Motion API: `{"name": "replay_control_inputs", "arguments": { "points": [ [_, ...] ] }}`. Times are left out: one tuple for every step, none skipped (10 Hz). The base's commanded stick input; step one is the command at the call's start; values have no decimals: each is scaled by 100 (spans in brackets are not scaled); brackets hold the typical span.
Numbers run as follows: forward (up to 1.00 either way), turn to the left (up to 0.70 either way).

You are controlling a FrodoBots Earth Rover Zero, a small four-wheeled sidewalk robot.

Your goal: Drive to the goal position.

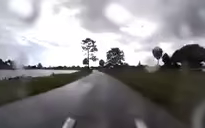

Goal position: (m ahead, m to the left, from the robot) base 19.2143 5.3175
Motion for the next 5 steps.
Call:
{"name": "replay_control_inputs", "arguments": {
  "points": [
    [100,0],
    [100,0],
    [100,0],
    [100,0],
    [100,0]
  ]
}}
